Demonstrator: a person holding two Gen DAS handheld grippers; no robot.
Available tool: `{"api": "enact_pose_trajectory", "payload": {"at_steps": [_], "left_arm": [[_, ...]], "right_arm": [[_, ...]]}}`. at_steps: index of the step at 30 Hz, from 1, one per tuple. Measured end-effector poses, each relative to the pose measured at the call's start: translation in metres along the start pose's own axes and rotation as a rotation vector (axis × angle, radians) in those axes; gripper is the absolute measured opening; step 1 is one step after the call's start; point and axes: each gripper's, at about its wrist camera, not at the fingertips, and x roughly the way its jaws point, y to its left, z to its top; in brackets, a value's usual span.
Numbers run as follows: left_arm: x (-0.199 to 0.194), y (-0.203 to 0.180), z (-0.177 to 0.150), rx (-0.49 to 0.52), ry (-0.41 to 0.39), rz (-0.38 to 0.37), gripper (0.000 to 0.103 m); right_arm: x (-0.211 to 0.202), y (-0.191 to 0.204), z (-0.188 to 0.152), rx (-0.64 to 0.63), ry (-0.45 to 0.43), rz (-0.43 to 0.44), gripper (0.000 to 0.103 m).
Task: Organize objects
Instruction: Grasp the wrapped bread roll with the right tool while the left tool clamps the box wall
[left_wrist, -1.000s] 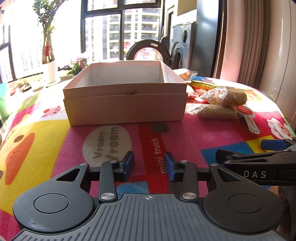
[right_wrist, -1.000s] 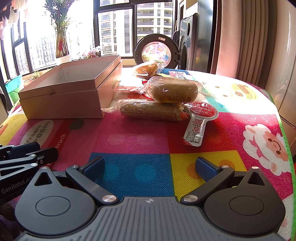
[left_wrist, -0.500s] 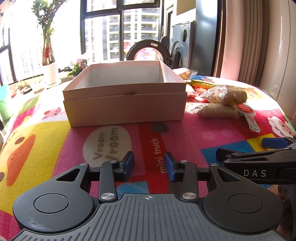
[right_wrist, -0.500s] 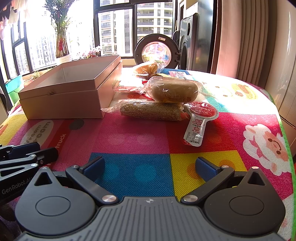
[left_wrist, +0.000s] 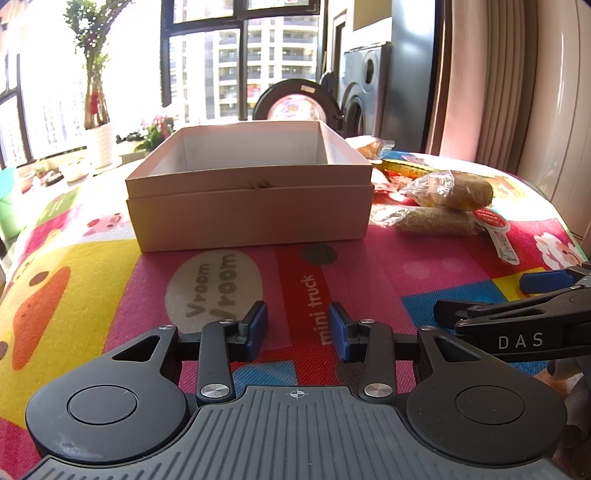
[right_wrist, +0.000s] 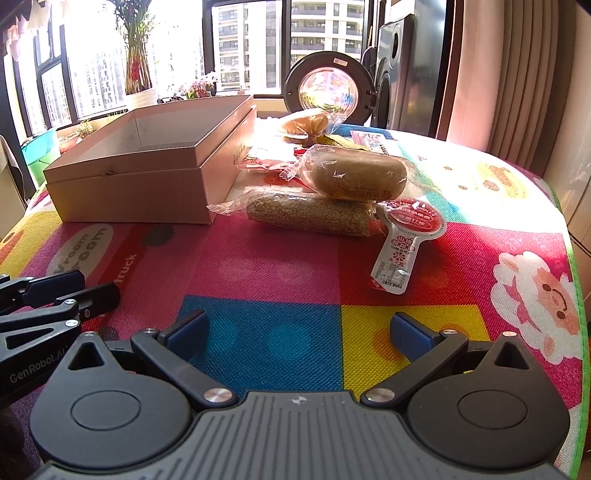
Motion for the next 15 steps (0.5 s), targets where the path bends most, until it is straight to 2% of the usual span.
{"api": "enact_pose_trajectory", "payload": {"at_steps": [6, 11, 15], "left_arm": [[0.000, 0.001, 0.000, -0.002, 0.000, -0.002, 0.041], [-0.001, 0.004, 0.002, -0.004, 0.004, -0.015, 0.041], [-0.010, 0.015, 0.015, -0.004, 0.005, -0.026, 0.041]], "right_arm": [[0.001, 0.000, 0.002, -0.012, 0.013, 0.005, 0.103], [-0.003, -0.004, 0.004, -0.018, 0.038, 0.042, 0.103], [-0.012, -0.005, 0.008, 0.008, 0.055, 0.074, 0.103]]}}
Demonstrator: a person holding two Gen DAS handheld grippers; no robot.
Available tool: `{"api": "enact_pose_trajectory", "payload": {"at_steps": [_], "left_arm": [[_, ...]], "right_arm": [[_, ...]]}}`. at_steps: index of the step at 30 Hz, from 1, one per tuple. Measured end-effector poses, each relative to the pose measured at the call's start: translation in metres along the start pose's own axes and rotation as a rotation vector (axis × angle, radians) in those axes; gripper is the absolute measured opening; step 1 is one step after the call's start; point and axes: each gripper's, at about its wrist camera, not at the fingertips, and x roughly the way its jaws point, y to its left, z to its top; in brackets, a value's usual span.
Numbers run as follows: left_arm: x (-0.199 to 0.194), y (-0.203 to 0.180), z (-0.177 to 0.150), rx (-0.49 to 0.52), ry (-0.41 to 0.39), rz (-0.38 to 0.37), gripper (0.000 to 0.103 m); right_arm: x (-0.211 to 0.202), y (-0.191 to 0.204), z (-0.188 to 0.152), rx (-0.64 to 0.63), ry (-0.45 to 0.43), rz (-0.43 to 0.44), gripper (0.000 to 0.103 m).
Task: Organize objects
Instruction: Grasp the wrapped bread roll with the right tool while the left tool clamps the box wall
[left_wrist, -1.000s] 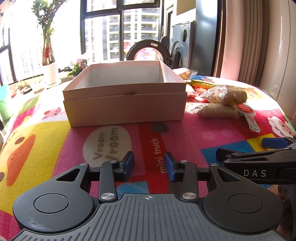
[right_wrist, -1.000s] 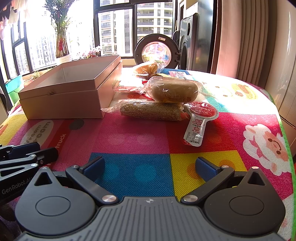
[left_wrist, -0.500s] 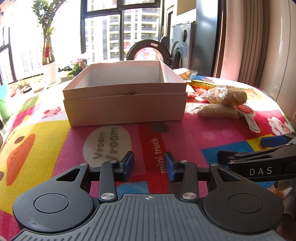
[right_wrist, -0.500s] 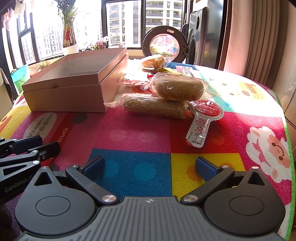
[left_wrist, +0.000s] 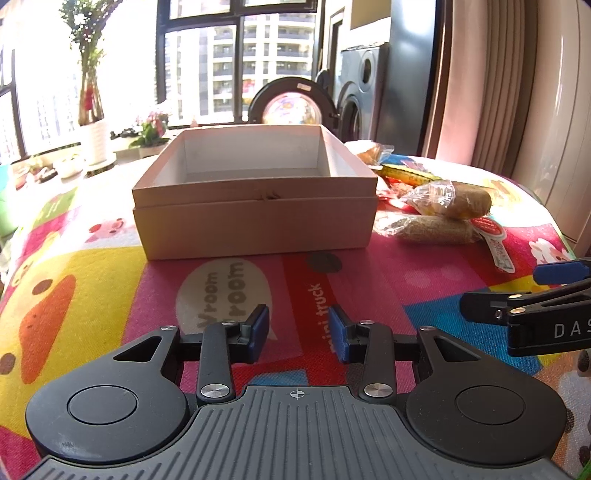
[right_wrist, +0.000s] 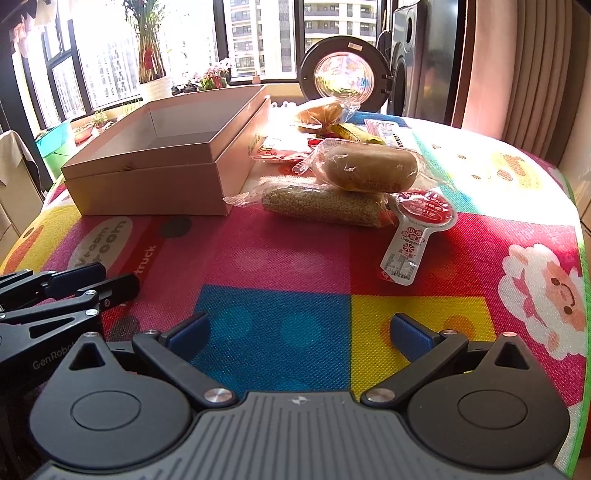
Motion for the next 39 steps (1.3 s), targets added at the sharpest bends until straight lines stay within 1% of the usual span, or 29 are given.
{"api": "enact_pose_trajectory", "payload": {"at_steps": [1, 4, 6, 9, 11, 14, 16, 18, 19, 22, 24, 25, 28, 33, 35, 39], "left_arm": [[-0.005, 0.004, 0.006, -0.002, -0.020, 0.004, 0.041], [-0.019, 0.022, 0.031, 0.000, -0.110, 0.046, 0.041], [-0.019, 0.042, 0.050, -0.020, -0.158, 0.073, 0.041], [-0.002, 0.073, 0.075, -0.046, -0.182, 0.106, 0.041], [0.017, 0.093, 0.090, -0.075, -0.156, 0.112, 0.039], [0.050, 0.115, 0.107, -0.131, -0.085, 0.072, 0.039], [0.074, 0.125, 0.112, -0.159, -0.029, 0.084, 0.039], [0.090, 0.134, 0.111, -0.197, 0.001, 0.103, 0.038], [0.097, 0.139, 0.111, -0.225, 0.009, 0.101, 0.033], [0.104, 0.149, 0.106, -0.288, 0.016, 0.053, 0.024], [0.108, 0.147, 0.103, -0.290, 0.028, 0.044, 0.018], [0.108, 0.147, 0.102, -0.300, 0.015, 0.033, 0.016], [0.107, 0.147, 0.095, -0.308, -0.031, 0.037, 0.014], [0.105, 0.146, 0.094, -0.293, -0.038, 0.041, 0.014], [0.104, 0.146, 0.094, -0.280, -0.041, 0.041, 0.014], [0.104, 0.148, 0.093, -0.296, -0.042, 0.030, 0.015]], "right_arm": [[-0.005, 0.000, 0.001, -0.001, -0.016, -0.002, 0.103], [-0.030, 0.000, 0.008, -0.031, -0.129, -0.054, 0.103], [-0.046, -0.002, 0.013, -0.037, -0.192, -0.070, 0.103], [-0.058, -0.006, 0.020, -0.036, -0.228, -0.064, 0.103], [-0.060, -0.008, 0.024, -0.035, -0.239, -0.067, 0.103], [-0.057, -0.008, 0.026, -0.040, -0.239, -0.066, 0.103], [-0.053, -0.006, 0.026, -0.053, -0.239, -0.070, 0.103], [-0.049, -0.004, 0.025, -0.067, -0.240, -0.084, 0.103], [-0.048, -0.004, 0.026, -0.067, -0.243, -0.090, 0.103], [-0.045, -0.007, 0.026, -0.069, -0.252, -0.099, 0.103], [-0.042, -0.011, 0.028, -0.076, -0.239, -0.108, 0.103], [-0.039, -0.014, 0.029, -0.080, -0.225, -0.111, 0.103], [-0.030, -0.021, 0.034, -0.082, -0.187, -0.127, 0.103], [-0.008, -0.026, 0.047, -0.100, -0.155, -0.177, 0.103], [0.005, -0.025, 0.058, -0.103, -0.149, -0.177, 0.103], [0.034, -0.017, 0.083, -0.091, -0.136, -0.145, 0.103]]}}
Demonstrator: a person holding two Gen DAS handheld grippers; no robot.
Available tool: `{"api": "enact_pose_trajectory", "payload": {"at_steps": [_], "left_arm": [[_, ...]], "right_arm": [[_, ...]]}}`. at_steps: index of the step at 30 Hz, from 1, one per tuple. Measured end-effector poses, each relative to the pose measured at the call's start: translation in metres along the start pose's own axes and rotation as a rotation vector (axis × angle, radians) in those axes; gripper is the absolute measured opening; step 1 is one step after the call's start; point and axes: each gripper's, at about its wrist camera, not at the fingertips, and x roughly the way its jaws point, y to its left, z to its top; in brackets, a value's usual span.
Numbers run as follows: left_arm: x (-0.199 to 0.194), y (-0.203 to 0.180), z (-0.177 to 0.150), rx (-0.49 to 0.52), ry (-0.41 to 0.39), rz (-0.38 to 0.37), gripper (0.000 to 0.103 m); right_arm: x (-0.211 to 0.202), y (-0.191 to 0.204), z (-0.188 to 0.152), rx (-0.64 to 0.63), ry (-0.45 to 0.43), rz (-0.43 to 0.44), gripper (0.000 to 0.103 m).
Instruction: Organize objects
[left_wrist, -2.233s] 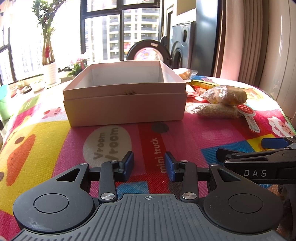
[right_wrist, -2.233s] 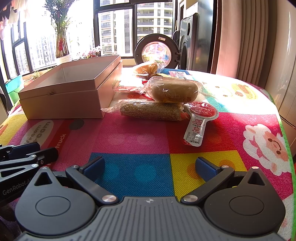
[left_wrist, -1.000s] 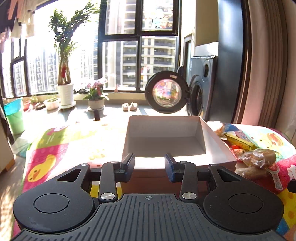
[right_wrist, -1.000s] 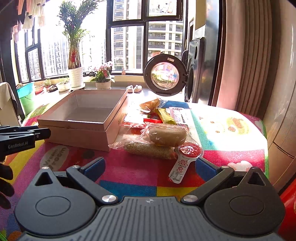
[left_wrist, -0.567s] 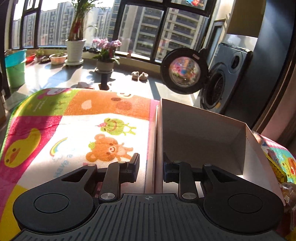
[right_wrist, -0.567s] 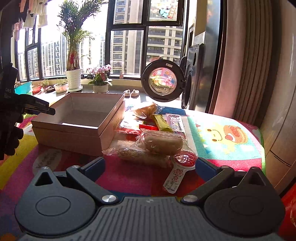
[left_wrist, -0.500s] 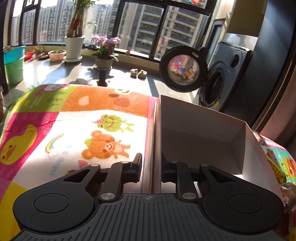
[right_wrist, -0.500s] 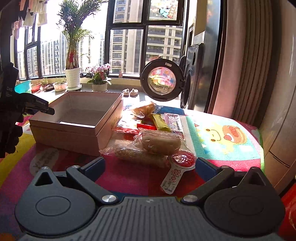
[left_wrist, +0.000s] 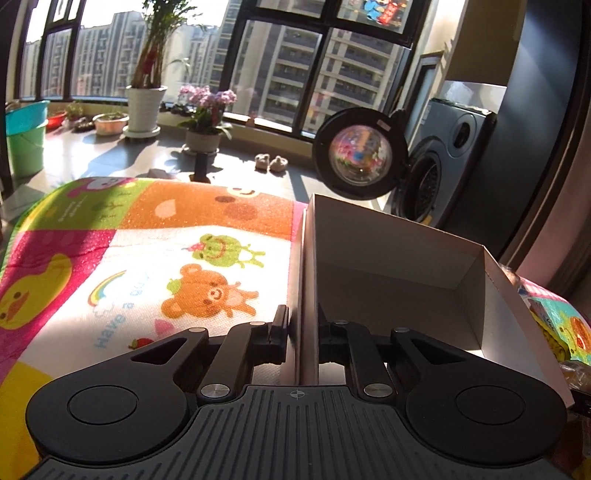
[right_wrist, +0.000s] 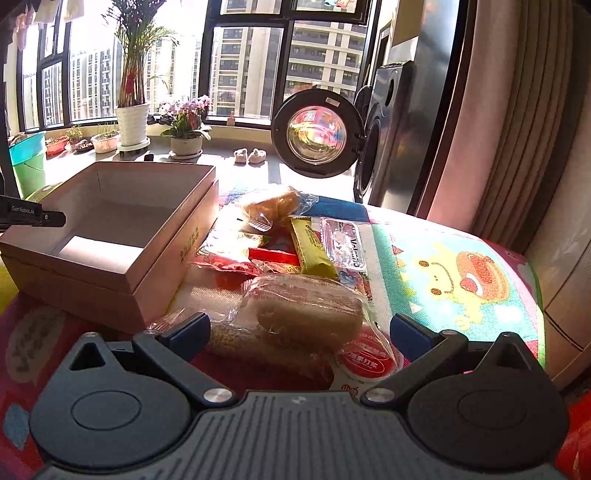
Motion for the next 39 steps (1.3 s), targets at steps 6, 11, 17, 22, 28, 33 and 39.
{"api": "enact_pose_trajectory", "payload": {"at_steps": [6, 11, 17, 22, 28, 33, 39], "left_arm": [[-0.001, 0.001, -0.001, 0.001, -0.006, 0.002, 0.015], [-0.002, 0.000, -0.004, -0.005, -0.009, 0.003, 0.015], [-0.003, 0.001, -0.005, -0.011, -0.010, -0.002, 0.016], [-0.003, 0.003, -0.005, -0.018, -0.008, -0.007, 0.016], [-0.003, 0.003, -0.005, -0.021, -0.007, -0.008, 0.016], [-0.002, 0.004, -0.005, -0.019, -0.010, -0.006, 0.016], [-0.003, 0.004, -0.005, -0.021, -0.010, -0.008, 0.016]], "right_arm": [[0.040, 0.004, 0.013, 0.069, 0.059, -0.054, 0.103], [0.029, -0.001, 0.008, 0.051, 0.113, -0.086, 0.074], [-0.018, -0.003, -0.008, -0.095, 0.115, -0.137, 0.066], [-0.029, -0.018, -0.023, -0.177, 0.116, -0.298, 0.072], [-0.053, -0.029, -0.028, -0.006, 0.123, -0.079, 0.074], [-0.076, 0.001, -0.019, -0.073, 0.034, 0.017, 0.077], [-0.023, 0.020, 0.019, 0.010, 0.062, 0.015, 0.045]]}}
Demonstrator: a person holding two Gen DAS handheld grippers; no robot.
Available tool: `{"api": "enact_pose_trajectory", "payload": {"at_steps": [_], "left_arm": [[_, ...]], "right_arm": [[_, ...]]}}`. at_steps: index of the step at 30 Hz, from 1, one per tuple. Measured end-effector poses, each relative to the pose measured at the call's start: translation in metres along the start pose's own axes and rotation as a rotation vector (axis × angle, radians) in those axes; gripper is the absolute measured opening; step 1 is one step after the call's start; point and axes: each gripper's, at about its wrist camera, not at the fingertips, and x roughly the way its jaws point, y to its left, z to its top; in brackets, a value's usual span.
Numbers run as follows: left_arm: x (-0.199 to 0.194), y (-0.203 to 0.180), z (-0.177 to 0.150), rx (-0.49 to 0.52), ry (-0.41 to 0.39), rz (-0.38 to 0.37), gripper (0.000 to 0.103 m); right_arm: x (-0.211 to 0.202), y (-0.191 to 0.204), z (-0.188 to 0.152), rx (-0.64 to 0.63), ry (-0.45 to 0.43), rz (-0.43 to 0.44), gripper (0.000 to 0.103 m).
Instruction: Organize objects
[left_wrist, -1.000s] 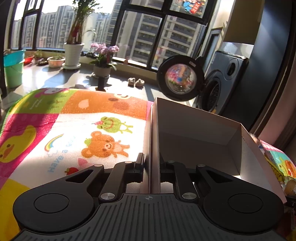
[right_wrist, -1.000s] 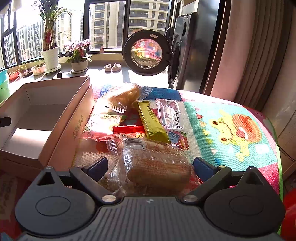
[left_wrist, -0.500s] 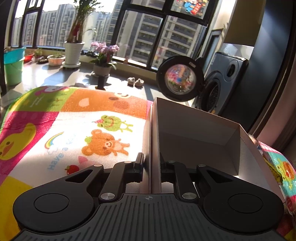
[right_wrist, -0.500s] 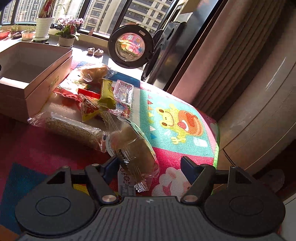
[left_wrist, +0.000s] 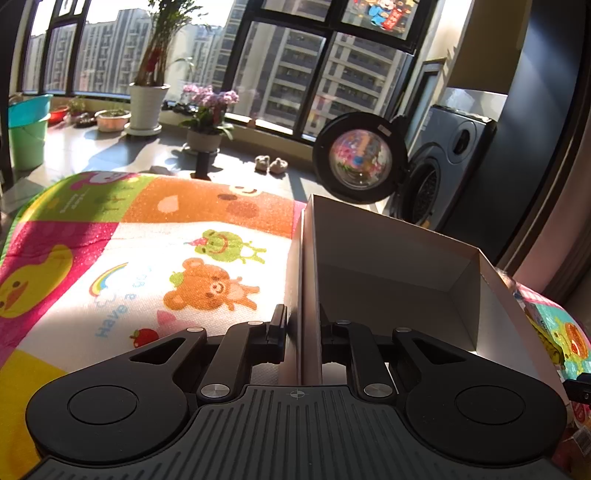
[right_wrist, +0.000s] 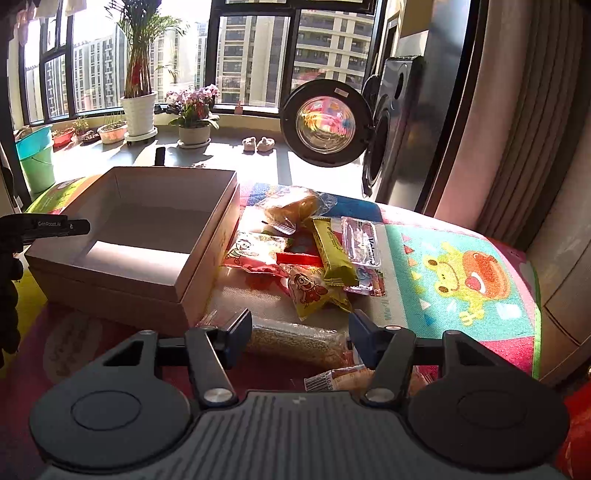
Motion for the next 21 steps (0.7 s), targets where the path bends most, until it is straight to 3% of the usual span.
{"api": "enact_pose_trajectory", "payload": {"at_steps": [3, 6, 10, 14, 17, 21], "left_arm": [[0.000, 0.000, 0.000, -0.006, 0.003, -0.006, 0.016], [0.000, 0.000, 0.000, -0.007, 0.004, -0.006, 0.016], [0.000, 0.000, 0.000, -0.007, 0.003, -0.003, 0.016], [-0.001, -0.001, -0.001, -0.003, 0.000, 0.005, 0.016], [-0.002, -0.003, -0.002, 0.002, -0.002, 0.011, 0.016], [-0.003, -0.005, -0.002, 0.010, 0.000, 0.016, 0.016]], "right_arm": [[0.044, 0.005, 0.014, 0.037, 0.039, -0.005, 0.035], [0.063, 0.006, 0.007, 0.045, 0.103, 0.062, 0.033], [0.028, 0.015, -0.023, -0.142, 0.080, 0.097, 0.033], [-0.015, 0.015, -0.057, -0.318, 0.050, 0.018, 0.034], [-0.038, 0.003, -0.064, -0.272, 0.050, 0.003, 0.043], [-0.045, -0.019, -0.055, -0.061, 0.076, 0.058, 0.056]]}}
